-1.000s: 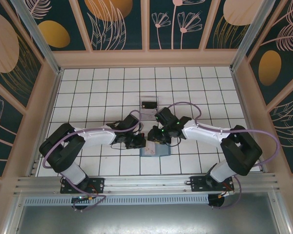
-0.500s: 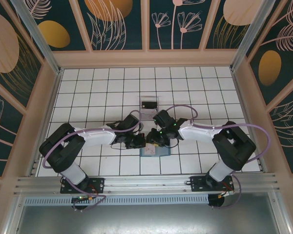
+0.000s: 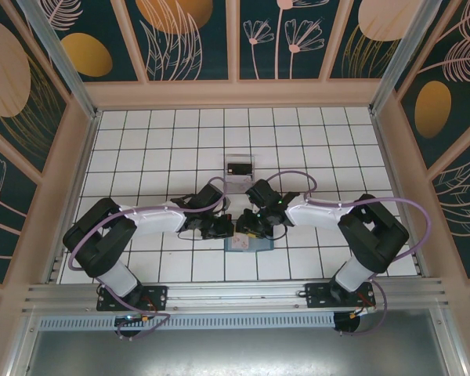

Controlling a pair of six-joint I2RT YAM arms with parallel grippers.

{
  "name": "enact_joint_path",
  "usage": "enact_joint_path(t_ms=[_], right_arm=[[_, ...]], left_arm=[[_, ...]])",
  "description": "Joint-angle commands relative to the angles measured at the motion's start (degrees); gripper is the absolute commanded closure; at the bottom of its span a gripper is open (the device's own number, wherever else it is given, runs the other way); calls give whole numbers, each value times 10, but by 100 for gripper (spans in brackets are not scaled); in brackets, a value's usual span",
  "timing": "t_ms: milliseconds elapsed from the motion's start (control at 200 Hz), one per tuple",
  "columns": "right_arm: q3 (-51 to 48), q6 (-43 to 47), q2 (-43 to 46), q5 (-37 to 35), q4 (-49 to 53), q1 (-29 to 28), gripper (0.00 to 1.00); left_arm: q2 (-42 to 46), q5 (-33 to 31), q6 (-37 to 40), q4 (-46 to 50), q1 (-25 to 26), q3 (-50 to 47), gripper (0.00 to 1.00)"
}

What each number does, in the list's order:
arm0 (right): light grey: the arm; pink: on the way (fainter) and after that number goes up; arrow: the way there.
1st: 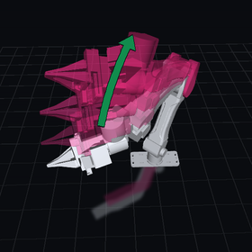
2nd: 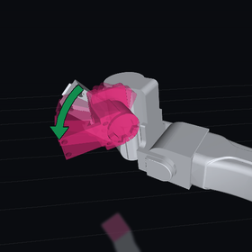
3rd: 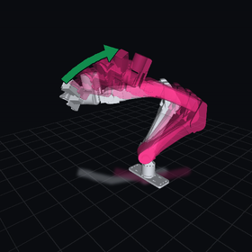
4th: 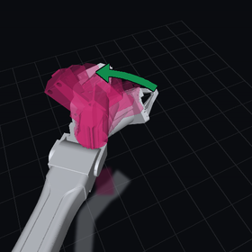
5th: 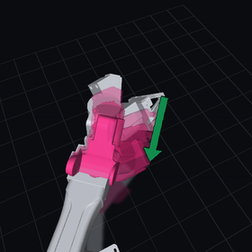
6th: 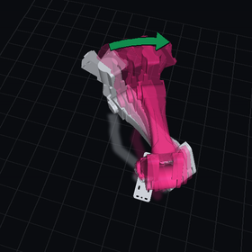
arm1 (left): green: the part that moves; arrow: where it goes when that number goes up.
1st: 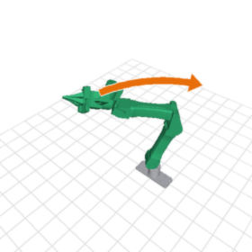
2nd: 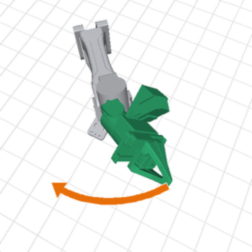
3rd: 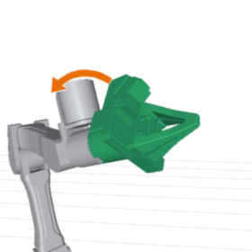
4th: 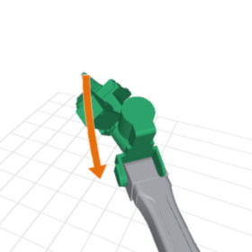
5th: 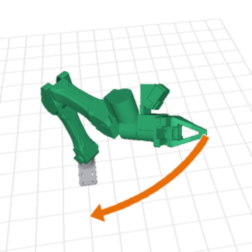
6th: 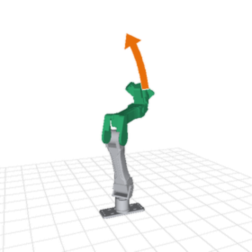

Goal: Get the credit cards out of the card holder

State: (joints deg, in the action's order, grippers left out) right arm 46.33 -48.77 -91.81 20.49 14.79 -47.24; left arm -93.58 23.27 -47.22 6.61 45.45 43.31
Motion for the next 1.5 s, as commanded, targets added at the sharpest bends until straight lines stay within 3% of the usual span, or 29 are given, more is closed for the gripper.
enact_joint_path(t_ms=[0, 816, 1496], right_arm=[[-5, 4, -3, -35, 34, -2, 65], [-5, 11, 29, -94, 98, -3, 64], [-52, -8, 103, -53, 40, 20, 67]], left_arm=[[1, -19, 7, 28, 4, 1, 93], [-2, -21, 9, 33, 4, 4, 90], [-6, -21, 11, 37, 4, 8, 93]])
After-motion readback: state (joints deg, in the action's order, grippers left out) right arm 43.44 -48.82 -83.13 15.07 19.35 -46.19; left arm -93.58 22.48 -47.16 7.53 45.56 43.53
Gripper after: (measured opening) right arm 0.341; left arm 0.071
